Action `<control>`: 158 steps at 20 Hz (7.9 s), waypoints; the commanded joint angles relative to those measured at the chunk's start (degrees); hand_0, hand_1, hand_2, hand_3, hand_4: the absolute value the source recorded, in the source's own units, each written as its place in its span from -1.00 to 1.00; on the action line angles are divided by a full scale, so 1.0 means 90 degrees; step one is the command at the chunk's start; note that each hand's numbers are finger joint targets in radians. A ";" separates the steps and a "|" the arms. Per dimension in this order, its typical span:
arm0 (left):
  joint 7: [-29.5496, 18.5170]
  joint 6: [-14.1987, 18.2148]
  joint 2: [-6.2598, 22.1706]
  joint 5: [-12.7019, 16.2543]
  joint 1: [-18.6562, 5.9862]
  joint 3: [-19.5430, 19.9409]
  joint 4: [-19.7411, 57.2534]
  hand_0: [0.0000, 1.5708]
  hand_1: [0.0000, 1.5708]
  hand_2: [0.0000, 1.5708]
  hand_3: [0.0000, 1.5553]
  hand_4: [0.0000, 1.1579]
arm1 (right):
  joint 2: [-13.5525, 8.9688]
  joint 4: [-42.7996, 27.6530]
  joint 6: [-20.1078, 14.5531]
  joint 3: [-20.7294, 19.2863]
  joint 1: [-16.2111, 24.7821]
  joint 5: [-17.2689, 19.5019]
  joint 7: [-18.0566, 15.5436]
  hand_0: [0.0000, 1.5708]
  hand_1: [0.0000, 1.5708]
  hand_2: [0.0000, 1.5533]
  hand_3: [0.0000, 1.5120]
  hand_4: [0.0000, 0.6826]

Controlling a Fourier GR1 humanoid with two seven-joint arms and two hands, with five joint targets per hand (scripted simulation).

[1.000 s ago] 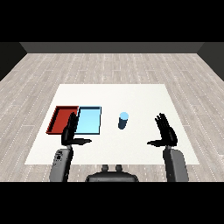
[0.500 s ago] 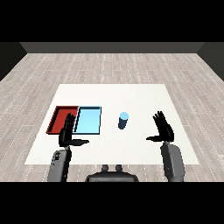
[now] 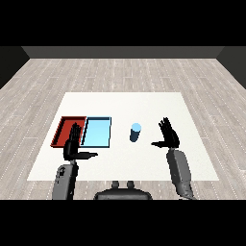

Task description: Pick the blue can and put it in the blue box

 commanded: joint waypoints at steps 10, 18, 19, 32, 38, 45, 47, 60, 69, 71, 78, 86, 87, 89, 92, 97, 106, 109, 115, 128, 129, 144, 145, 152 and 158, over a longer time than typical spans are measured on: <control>0.0041 -0.0034 -0.0012 0.0050 0.0189 0.0030 -0.0265 -1.00 -1.00 -1.00 -1.00 -1.00 | 0.0287 0.1372 -0.0429 0.0154 -0.0756 0.0181 -0.0438 -1.00 -1.00 -1.00 -1.00 -1.00; -0.0425 -0.0319 0.0045 0.0025 0.0767 0.0013 -0.0333 -1.00 -1.00 -1.00 -1.00 -1.00 | 0.0430 0.1476 -0.0374 0.0279 -0.0973 0.0045 -0.0199 -1.00 -1.00 -1.00 -1.00 -1.00; -0.0279 -0.0159 -0.0061 -0.0052 0.0144 -0.0034 0.0253 -1.00 -1.00 -1.00 -1.00 -1.00 | 0.0641 0.1615 -0.0582 0.0371 -0.0940 0.0159 -0.0369 -1.00 -1.00 -1.00 -1.00 -1.00; -0.0113 -0.0049 -0.0045 0.0015 0.0032 0.0136 0.0118 -1.00 -1.00 -1.00 -1.00 -1.00 | 0.0722 0.3754 -0.0885 0.0601 -0.2190 0.0573 -0.1421 -1.00 -1.00 -1.00 -1.00 -1.00; 0.0051 -0.0015 -0.0046 -0.0015 -0.0345 0.0102 0.0260 -1.00 -1.00 -1.00 -1.00 -1.00 | 0.0738 0.4459 -0.1550 0.1332 -0.2775 -0.0075 -0.1518 -1.00 -1.00 -1.00 -1.00 -1.00; 0.0735 -0.0161 0.0082 0.0361 0.0097 0.0183 -0.0742 -1.00 -1.00 -1.00 -1.00 -1.00 | 0.0738 0.5324 -0.1258 0.1329 -0.3297 -0.0206 -0.1792 -1.00 -1.00 -1.00 -1.00 -1.00; 0.0135 -0.0151 0.0022 0.0206 -0.0271 0.0229 0.0086 -1.00 -1.00 -1.00 -1.00 -1.00 | 0.0738 0.5677 -0.1684 0.1853 -0.3746 -0.0882 -0.1878 -1.00 -1.00 -1.00 -1.00 -1.00; 0.0015 -0.0327 0.0043 0.0464 0.0157 0.0370 -0.0102 -1.00 -1.00 -1.00 -1.00 -1.00 | 0.0738 0.5609 -0.2286 0.2567 -0.3670 -0.1657 -0.1607 -1.00 -1.00 -1.00 -1.00 -1.00; 0.0283 -0.0181 0.0077 0.0386 0.0149 0.0373 -0.0346 -1.00 -1.00 -1.00 -1.00 -1.00 | 0.0738 0.6484 -0.3938 0.3779 -0.4090 -0.0829 -0.1001 0.90 0.90 0.97 0.97 0.55; 0.0120 -0.0021 -0.0071 0.0145 0.0256 0.0216 -0.0385 -1.00 -1.00 -1.00 -1.00 -1.00 | 0.0738 0.6053 -0.4082 0.4079 -0.3517 -0.0959 -0.1130 0.87 0.87 0.97 0.98 0.55; 0.0300 -0.0277 -0.0014 0.0376 0.0433 0.0144 -0.0640 -1.00 -1.00 -1.00 -1.00 -1.00 | 0.0683 0.5637 -0.3850 0.3612 -0.4045 -0.0648 -0.1161 0.92 0.92 0.91 0.88 0.64; 0.0709 0.0137 -0.0192 -0.0133 -0.0923 -0.0162 0.0205 -1.00 -1.00 -1.00 -1.00 -1.00 | -0.0118 0.3516 -0.3830 0.3853 -0.3341 -0.0202 -0.0528 0.95 0.95 0.90 0.86 0.69; 0.0707 -0.0116 -0.0184 0.0037 -0.0299 -0.0320 -0.0383 -1.00 -1.00 -1.00 -1.00 -1.00 | -0.0176 0.2850 -0.3992 0.3953 -0.2931 -0.0111 -0.0358 0.95 0.95 0.91 0.86 0.69; 0.0858 0.0087 -0.0198 -0.0414 -0.0195 -0.0748 -0.0527 -1.00 -1.00 -1.00 -1.00 -1.00 | -0.0664 0.2239 -0.3856 0.3990 -0.2504 -0.0110 -0.0623 0.96 0.96 0.92 0.87 0.72; 0.1003 0.0733 -0.0319 -0.0491 -0.0762 -0.1344 -0.0069 -1.00 -1.00 -1.00 -1.00 -1.00 | -0.0893 0.1278 -0.3893 0.3978 -0.2187 -0.0016 -0.0228 0.92 0.92 0.90 0.86 0.71; 0.1084 0.1189 -0.0322 -0.0175 -0.1344 -0.1781 0.0605 -1.00 -1.00 -1.00 -1.00 -1.00 | -0.1527 -0.0542 -0.3953 0.3871 -0.1370 0.0071 0.0371 0.91 0.91 0.89 0.85 0.73; 0.0881 0.1092 -0.0323 -0.0188 -0.1321 -0.1741 0.0877 -1.00 -1.00 -1.00 -1.00 -1.00 | -0.0674 -0.1276 -0.4214 0.3696 -0.1622 0.1232 0.1422 0.92 0.92 0.89 0.85 0.77; 0.1310 0.1185 -0.0323 -0.0034 -0.1510 -0.1984 0.0695 -1.00 -1.00 -1.00 -1.00 -1.00 | -0.0542 -0.1531 -0.4243 0.3729 -0.1717 0.1608 0.1822 0.91 0.91 0.88 0.84 0.76; 0.0925 0.1781 -0.0323 0.0168 -0.1403 -0.2652 0.0891 -1.00 -1.00 -1.00 -1.00 -1.00 | 0.0122 -0.1313 -0.4241 0.3555 -0.1641 0.2187 0.1533 0.86 0.86 0.86 0.83 0.71; 0.1183 0.2033 -0.0323 0.0207 -0.1978 -0.2765 0.1240 -1.00 -1.00 -1.00 -1.00 -1.00 | 0.0570 -0.1882 -0.3522 0.3232 -0.1616 0.3111 0.2271 0.88 0.88 0.87 0.83 0.67; 0.0879 0.1748 -0.0323 0.0377 -0.2045 -0.2414 0.1659 -1.00 -1.00 -1.00 -1.00 -1.00 | 0.0409 -0.2149 -0.3280 0.3060 -0.1480 0.2964 0.2522 0.88 0.88 0.87 0.83 0.68; 0.0698 0.2308 -0.0322 0.0705 -0.2523 -0.2924 0.2679 -1.00 -1.00 -1.00 -1.00 -1.00 | 0.0737 -0.2036 -0.3121 0.3093 -0.1144 0.3347 0.1853 0.88 0.88 0.87 0.83 0.70; 0.0852 0.2577 -0.0323 0.0631 -0.2272 -0.3230 0.2135 -1.00 -1.00 -1.00 -1.00 -1.00 | 0.0737 -0.1531 -0.3574 0.3326 -0.1790 0.3290 0.2217 0.89 0.89 0.87 0.83 0.69; 0.0663 0.2225 -0.0323 0.0840 -0.2569 -0.2935 0.2735 -1.00 -1.00 -1.00 -1.00 -1.00 | 0.0738 -0.1759 -0.3313 0.3190 -0.1811 0.3304 0.2362 0.91 0.91 0.87 0.82 0.62; 0.0826 0.2024 -0.0170 0.0695 -0.2177 -0.3147 0.2217 -1.00 -1.00 -1.00 -1.00 -1.00 | 0.0738 -0.2238 -0.3247 0.3560 -0.1256 0.3373 0.2284 0.90 0.90 0.87 0.83 0.58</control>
